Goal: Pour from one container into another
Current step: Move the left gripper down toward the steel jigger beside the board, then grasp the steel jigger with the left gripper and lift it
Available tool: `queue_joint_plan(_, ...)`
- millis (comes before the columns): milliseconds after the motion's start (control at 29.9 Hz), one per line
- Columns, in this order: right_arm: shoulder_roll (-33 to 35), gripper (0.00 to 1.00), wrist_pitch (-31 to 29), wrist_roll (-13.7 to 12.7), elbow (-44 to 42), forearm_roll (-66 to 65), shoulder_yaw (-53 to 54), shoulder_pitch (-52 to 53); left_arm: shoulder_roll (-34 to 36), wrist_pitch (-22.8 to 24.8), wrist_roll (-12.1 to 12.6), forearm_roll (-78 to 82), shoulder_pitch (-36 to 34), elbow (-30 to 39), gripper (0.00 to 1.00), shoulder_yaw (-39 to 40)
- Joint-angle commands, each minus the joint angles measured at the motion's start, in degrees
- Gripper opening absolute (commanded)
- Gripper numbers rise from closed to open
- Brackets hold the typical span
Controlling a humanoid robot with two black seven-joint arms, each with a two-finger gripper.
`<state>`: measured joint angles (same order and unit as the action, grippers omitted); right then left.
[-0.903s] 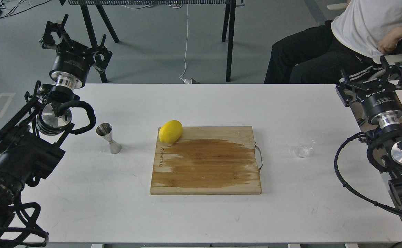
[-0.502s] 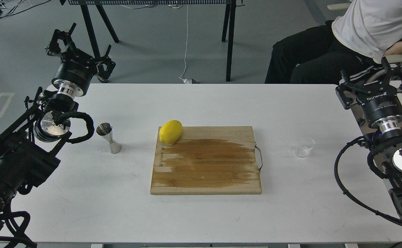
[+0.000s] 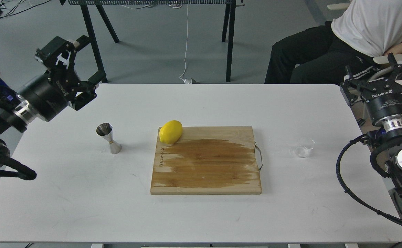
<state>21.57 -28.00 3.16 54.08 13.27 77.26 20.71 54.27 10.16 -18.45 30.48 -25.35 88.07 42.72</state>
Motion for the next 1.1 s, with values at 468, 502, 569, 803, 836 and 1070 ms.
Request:
queue_joint_plan(468,0.66,1.0,0.0,0.09,1.2,-0.09,0.79,-1.55,-5.3,-30.27,-4.57,72.58,16.91,-18.24,0.96,-4.75)
queue_joint_plan(502,0.84,1.0,0.0,0.09,1.29,-0.09,1.05,-1.55,-6.71,-31.5,-4.84,75.49,16.83,-22.03,0.95,-4.75)
queue_joint_plan(569,1.1,1.0,0.0,0.09,1.9,-0.09,1.75,-1.55,-11.09,-33.44,-5.37,81.47,15.78,-28.28,0.92,-4.75)
queue_joint_plan(803,2.6,1.0,0.0,0.09,5.33,-0.09,2.63,-1.55,-22.09,-36.52,-5.81,88.79,9.54,-43.75,0.86,-5.54)
queue_joint_plan(836,2.51,1.0,0.0,0.09,5.33,-0.09,2.72,-1.55,-23.49,-36.52,-5.81,88.88,8.31,-45.52,0.85,-5.63)
queue_joint_plan(1070,2.69,1.0,0.0,0.09,5.07,-0.35,2.72,-1.55,-28.77,-36.61,-5.81,88.44,3.47,-51.24,0.79,-8.44)
